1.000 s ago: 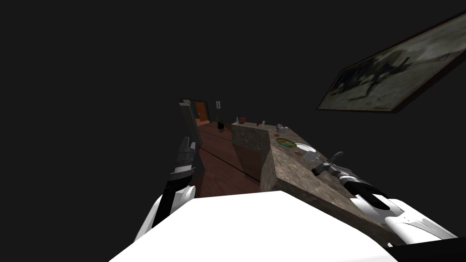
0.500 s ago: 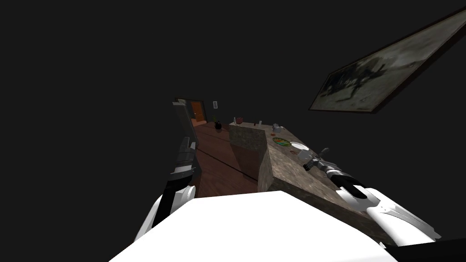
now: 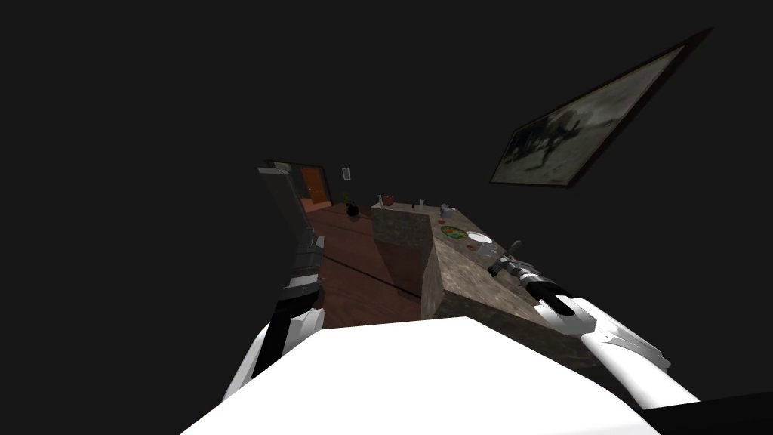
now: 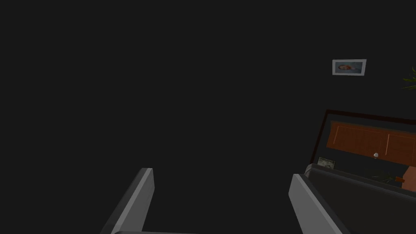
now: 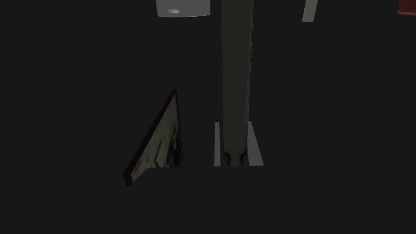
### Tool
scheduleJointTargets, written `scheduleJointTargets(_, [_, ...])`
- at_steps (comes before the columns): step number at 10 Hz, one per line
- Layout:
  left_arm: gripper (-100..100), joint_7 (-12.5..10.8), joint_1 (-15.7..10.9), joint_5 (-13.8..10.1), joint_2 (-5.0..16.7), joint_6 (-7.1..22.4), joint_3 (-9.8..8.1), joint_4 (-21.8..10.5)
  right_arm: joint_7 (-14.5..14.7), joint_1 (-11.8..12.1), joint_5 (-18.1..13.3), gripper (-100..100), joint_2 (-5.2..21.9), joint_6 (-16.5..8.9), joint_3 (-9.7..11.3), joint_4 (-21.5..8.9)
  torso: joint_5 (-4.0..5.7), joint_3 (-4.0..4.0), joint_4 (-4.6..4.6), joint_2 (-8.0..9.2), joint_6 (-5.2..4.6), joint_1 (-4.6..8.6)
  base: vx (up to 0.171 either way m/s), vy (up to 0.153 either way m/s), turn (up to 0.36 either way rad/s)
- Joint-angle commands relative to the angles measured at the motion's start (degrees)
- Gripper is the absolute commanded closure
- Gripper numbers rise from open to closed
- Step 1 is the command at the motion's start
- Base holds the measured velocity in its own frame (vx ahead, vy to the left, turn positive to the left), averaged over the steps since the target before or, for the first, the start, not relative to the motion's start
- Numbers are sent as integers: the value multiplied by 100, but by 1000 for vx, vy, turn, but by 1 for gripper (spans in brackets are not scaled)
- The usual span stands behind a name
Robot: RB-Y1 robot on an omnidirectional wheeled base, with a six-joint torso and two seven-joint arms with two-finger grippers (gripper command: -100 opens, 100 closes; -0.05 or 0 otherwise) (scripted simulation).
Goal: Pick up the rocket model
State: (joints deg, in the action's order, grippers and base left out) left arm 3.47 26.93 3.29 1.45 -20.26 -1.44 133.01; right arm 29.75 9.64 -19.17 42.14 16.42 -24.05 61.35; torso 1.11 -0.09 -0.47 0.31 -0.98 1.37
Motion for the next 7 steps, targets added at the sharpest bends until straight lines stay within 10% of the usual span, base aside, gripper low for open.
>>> scheduleJointTargets(1, [0, 0, 0, 0, 0, 0, 0, 0, 4, -128, -122, 100, -177, -234, 252, 286, 0, 0, 0, 0, 0, 0, 47, -54, -346])
scheduleJointTargets(7, [0, 0, -1, 0, 0, 0, 1, 0, -89, -156, -307, 100, -474, -779, 702, 1315, -1, 4, 5, 4, 9, -9, 30, -25, -146])
